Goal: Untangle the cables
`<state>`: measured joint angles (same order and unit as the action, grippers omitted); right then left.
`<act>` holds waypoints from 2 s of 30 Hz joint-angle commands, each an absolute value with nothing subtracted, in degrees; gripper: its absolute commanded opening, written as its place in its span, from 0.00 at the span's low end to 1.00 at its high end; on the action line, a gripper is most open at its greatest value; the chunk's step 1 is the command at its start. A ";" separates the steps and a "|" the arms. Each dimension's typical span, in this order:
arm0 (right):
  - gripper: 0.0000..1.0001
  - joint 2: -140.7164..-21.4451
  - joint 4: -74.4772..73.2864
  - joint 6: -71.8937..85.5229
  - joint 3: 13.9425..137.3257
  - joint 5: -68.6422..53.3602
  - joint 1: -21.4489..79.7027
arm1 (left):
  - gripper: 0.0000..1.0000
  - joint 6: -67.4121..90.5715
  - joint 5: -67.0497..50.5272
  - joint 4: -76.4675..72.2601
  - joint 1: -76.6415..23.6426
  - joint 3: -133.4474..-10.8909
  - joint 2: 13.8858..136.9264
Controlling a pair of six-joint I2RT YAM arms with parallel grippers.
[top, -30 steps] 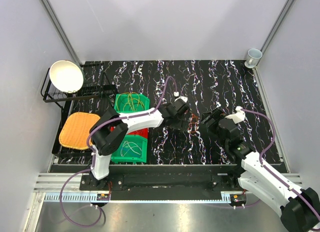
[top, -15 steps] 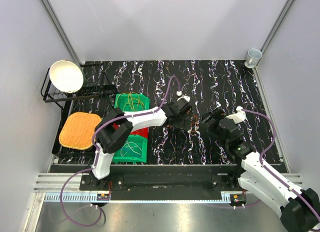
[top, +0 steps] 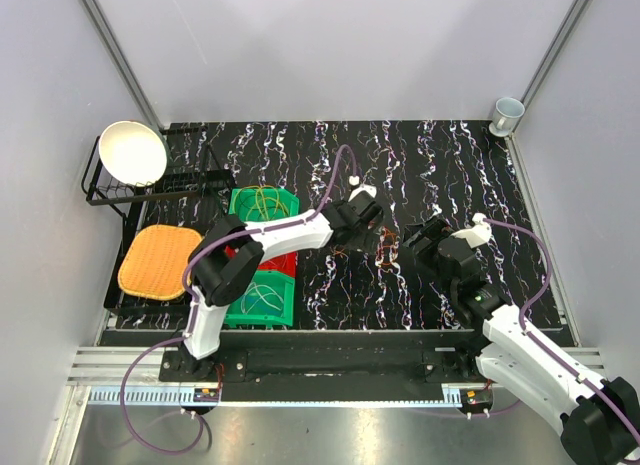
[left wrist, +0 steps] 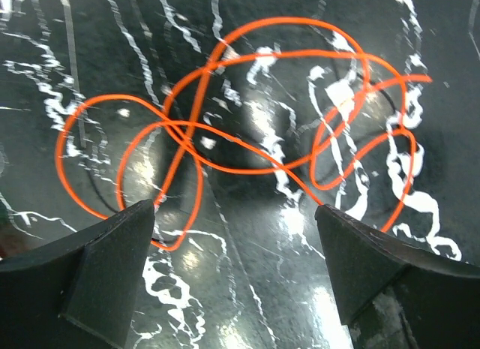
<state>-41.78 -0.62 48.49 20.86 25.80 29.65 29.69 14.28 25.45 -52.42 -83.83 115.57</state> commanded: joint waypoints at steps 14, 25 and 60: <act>1.00 -41.13 1.85 49.22 20.57 25.66 29.27 | 0.96 32.43 14.94 20.83 -49.48 -90.61 120.85; 1.00 -41.13 1.93 49.22 20.48 25.58 29.18 | 0.86 33.05 18.37 20.30 -47.90 -89.74 122.78; 1.00 -41.04 2.20 49.13 20.30 25.31 29.27 | 0.00 32.96 15.12 24.34 -47.90 -81.04 105.22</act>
